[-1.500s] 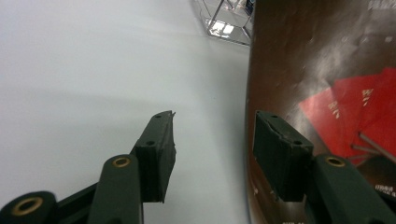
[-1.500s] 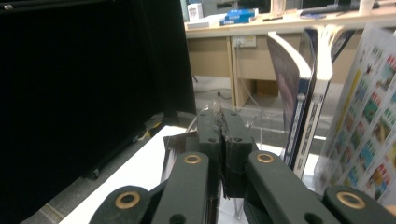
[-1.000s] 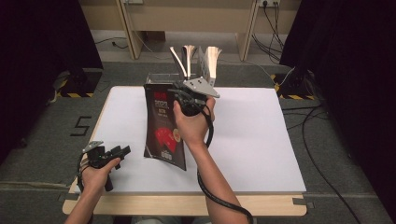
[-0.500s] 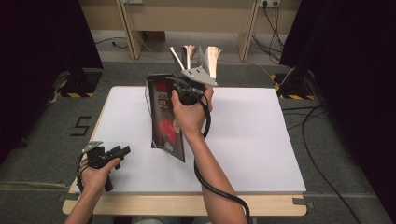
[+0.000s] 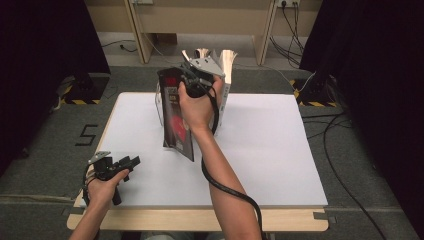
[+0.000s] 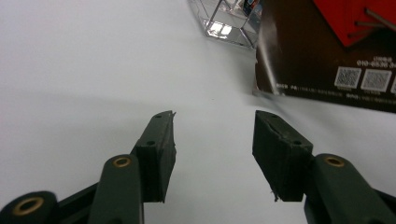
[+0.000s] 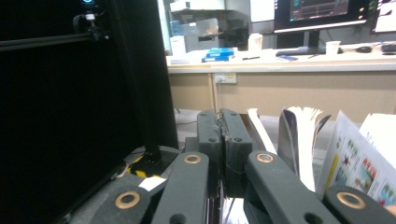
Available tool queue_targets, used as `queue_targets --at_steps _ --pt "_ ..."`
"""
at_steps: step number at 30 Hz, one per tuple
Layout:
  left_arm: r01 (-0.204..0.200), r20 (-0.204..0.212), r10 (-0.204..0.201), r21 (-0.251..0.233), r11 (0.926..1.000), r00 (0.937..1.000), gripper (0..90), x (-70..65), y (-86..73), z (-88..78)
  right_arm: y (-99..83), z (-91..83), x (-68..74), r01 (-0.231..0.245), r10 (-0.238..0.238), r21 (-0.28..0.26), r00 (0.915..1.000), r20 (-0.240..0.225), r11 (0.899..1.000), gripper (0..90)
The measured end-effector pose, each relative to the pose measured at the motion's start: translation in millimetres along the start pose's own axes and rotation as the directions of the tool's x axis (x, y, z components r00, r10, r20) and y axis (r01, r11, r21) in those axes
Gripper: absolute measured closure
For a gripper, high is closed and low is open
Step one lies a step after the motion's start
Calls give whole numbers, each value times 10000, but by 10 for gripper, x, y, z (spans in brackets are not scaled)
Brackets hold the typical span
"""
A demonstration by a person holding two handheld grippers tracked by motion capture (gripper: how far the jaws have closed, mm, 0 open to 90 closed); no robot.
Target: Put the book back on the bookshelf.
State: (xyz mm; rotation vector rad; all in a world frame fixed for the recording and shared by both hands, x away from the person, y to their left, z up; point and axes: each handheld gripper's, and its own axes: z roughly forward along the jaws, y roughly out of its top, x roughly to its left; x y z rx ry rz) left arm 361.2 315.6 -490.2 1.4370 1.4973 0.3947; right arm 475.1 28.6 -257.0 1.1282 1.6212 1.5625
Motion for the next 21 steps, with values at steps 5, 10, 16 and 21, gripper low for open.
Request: queue_targets --at_steps 5,10,16,21 --pt "-19 34 19 4 10000 10000 479 -1 0 3 90 104 -5 5 -2 -161 9998 188 9999 886" --pt "-20 49 20 -10 10000 10000 479 0 2 2 157 229 32 -48 54 -229 9997 241 9997 886" --pt "13 51 -13 -73 10000 10000 479 15 9 -15 193 383 57 -33 43 -319 9994 335 9995 885" --pt "-8 85 8 -58 10000 10000 479 14 9 -12 236 483 49 -48 71 -439 9985 546 9990 885"
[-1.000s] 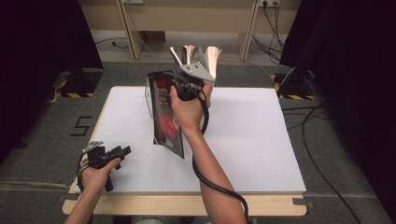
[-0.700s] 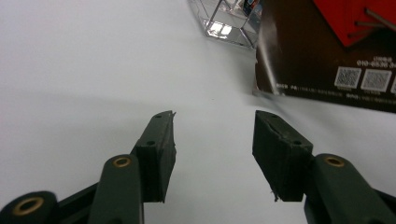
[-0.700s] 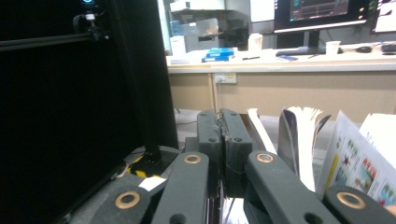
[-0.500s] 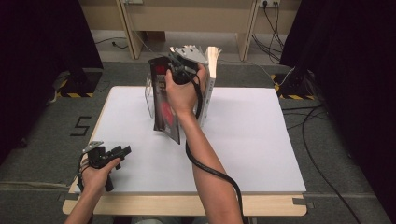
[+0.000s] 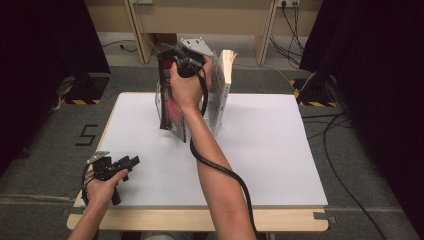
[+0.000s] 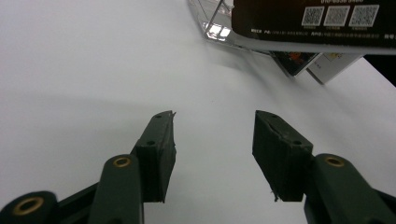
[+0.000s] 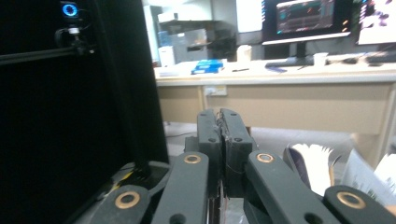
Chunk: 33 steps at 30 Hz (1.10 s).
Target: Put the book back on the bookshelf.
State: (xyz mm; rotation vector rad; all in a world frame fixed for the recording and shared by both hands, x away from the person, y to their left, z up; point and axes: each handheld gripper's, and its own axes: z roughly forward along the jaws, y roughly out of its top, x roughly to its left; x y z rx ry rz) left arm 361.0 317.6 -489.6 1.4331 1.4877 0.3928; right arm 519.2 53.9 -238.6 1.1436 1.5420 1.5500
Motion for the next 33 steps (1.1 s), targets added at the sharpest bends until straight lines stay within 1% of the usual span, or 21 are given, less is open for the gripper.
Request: queue_targets --at_steps 4,8,11,12,13,15,21,27,31,33 --pt "-37 66 37 -29 10000 10000 479 -11 2 -2 2 98 -13 81 -80 -69 9998 187 9999 885" --pt "-29 61 30 -21 10000 10000 479 -2 -1 -2 -79 157 -24 173 -170 -68 9989 447 9998 884" --pt "-62 64 62 1 10000 10000 479 3 -6 -3 -149 157 -26 408 -401 -98 9971 643 9991 884" --pt "-66 66 66 12 10000 10000 479 4 -7 0 -165 150 -18 419 -413 -85 9968 691 9991 884" --pt "-54 70 54 10 10000 10000 479 3 -8 2 -188 141 -12 583 -575 -94 9957 733 9983 884" --pt "-65 80 65 14 10000 9999 479 -2 -9 3 -232 121 -15 635 -630 -52 9953 729 9980 883" --pt "-48 76 48 13 10000 10000 479 -6 -17 10 -352 -14 -31 690 -683 -81 9954 675 9976 882" --pt "-112 88 112 34 9999 9999 479 -21 -23 16 -470 -211 -43 784 -777 -130 9958 479 9968 881" --pt "-115 87 115 25 9999 9999 479 -28 -28 15 -514 -370 -46 768 -766 -143 9969 189 9969 880" --pt "-115 83 115 32 9999 9999 479 -29 -28 17 -530 -444 -75 550 -550 -110 9985 -22 9984 879"
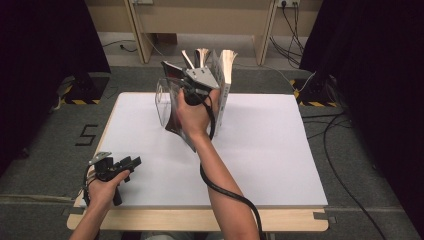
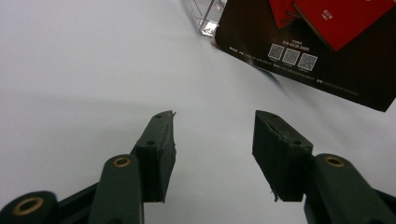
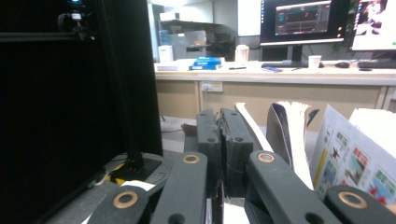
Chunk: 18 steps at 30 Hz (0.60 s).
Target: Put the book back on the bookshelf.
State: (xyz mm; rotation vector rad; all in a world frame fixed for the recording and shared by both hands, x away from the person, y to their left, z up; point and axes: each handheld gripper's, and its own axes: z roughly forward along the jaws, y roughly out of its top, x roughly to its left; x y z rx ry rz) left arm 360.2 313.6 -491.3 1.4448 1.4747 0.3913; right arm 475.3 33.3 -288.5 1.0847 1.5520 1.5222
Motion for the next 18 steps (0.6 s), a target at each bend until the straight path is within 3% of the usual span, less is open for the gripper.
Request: queue_targets --at_steps 1,6,18 --pt "1 3 -1 7 10000 10000 479 -2 0 1 -6 -33 -13 85 -85 10 9999 -52 10000 879" --pt "-23 19 23 12 10000 10000 479 -13 -4 7 -58 -225 -81 -373 380 113 9971 -666 9992 871" --pt "-72 30 72 8 10000 10000 479 -29 -7 15 -132 -433 -229 -360 383 267 9951 -910 9990 866"
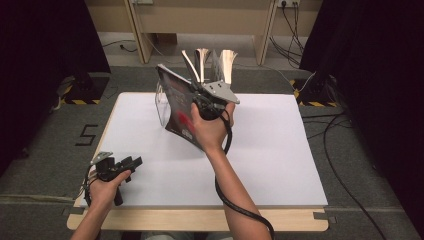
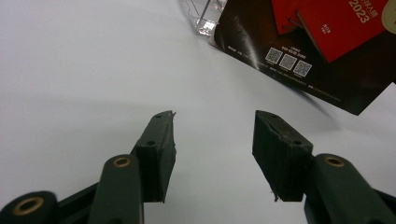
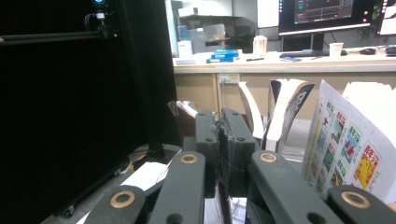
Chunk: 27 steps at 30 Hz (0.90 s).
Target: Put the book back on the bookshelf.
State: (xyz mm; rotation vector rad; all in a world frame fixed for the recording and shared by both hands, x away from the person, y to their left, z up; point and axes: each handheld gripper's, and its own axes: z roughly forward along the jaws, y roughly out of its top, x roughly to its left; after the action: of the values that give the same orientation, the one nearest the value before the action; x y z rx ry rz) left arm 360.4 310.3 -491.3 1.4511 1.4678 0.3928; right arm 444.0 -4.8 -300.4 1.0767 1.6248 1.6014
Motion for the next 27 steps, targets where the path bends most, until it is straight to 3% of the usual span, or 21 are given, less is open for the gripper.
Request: queue_targets --at_steps 18,27 --pt "-70 -26 70 6 10000 10000 479 -5 -1 5 -40 -45 -66 125 -125 2 9998 -162 9999 843" --pt "-91 -28 91 7 10000 10000 479 -3 1 2 -97 29 -137 -109 120 343 9994 -322 9994 729"
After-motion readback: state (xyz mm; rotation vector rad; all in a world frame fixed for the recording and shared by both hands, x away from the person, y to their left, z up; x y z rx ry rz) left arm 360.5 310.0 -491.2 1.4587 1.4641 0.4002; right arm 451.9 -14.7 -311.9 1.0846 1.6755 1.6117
